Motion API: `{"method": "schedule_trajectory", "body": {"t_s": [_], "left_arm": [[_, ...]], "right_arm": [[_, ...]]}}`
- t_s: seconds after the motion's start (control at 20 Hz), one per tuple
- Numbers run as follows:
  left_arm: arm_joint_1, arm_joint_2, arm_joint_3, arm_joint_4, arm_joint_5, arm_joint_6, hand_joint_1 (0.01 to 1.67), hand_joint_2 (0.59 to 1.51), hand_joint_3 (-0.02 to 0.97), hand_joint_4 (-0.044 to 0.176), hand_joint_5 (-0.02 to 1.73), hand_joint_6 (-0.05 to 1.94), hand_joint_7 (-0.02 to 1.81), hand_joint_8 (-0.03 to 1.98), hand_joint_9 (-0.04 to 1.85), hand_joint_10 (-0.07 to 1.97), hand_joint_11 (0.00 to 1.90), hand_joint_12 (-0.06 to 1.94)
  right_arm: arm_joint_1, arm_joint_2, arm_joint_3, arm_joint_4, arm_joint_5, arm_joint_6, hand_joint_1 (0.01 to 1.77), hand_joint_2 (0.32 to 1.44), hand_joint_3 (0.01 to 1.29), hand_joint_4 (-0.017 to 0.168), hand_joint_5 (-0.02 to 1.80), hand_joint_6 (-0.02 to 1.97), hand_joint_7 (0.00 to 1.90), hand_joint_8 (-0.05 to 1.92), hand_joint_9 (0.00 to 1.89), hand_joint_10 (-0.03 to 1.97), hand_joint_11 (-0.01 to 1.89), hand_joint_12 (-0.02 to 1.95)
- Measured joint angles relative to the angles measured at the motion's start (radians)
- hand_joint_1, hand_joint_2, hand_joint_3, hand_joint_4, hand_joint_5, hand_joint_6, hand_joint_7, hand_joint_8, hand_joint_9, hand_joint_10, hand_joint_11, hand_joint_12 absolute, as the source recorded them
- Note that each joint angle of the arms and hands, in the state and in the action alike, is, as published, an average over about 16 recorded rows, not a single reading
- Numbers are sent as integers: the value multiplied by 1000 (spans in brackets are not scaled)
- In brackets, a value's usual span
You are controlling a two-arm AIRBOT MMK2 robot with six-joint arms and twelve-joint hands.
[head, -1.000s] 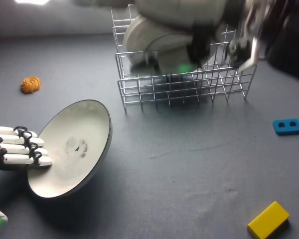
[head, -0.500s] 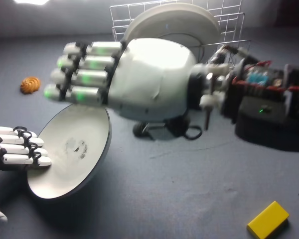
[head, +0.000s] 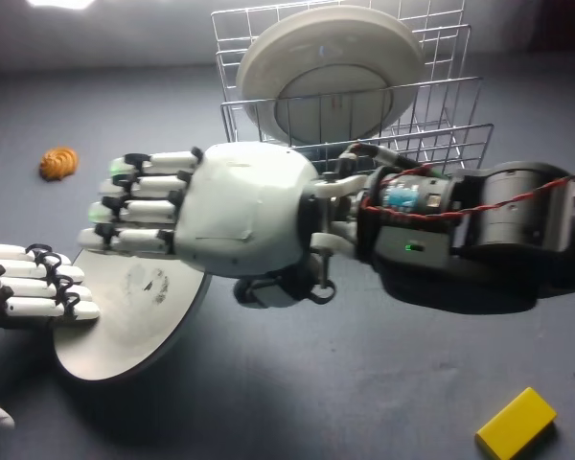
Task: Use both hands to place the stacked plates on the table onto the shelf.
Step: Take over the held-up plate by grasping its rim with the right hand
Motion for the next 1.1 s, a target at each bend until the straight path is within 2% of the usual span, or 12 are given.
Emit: {"method": "schedule_trajectory", "body": {"t_s": [0.45, 0.55, 0.85, 1.1], "left_arm": [[1, 0, 0, -1, -1, 0, 21, 1099, 18, -8, 81, -32, 59, -10, 12, -35, 21, 5], [1, 0, 0, -2, -1, 0, 21, 1100, 18, -8, 85, -32, 62, -10, 15, -35, 22, 5], [2, 0, 1, -6, -2, 0, 21, 1106, 17, -8, 94, -33, 71, -10, 23, -35, 24, 5], [2, 0, 3, -18, -3, 0, 21, 1110, 17, -6, 99, -32, 79, -10, 31, -34, 25, 5]], "right_arm": [[-32, -106, 113, 9, 0, -15, 1176, 931, 15, 2, 27, 16, 23, 15, 21, 9, 22, 3], [-37, -118, 128, 12, 1, -16, 1159, 932, 15, 2, 54, 16, 46, 15, 37, 8, 23, 52], [-38, -139, 150, 18, 13, -17, 1140, 979, 15, 1, 292, 28, 306, 14, 280, 25, 97, 448], [-35, -144, 151, 19, 34, -18, 1128, 1012, 15, 4, 535, 192, 588, 150, 612, 43, 258, 821]]}}
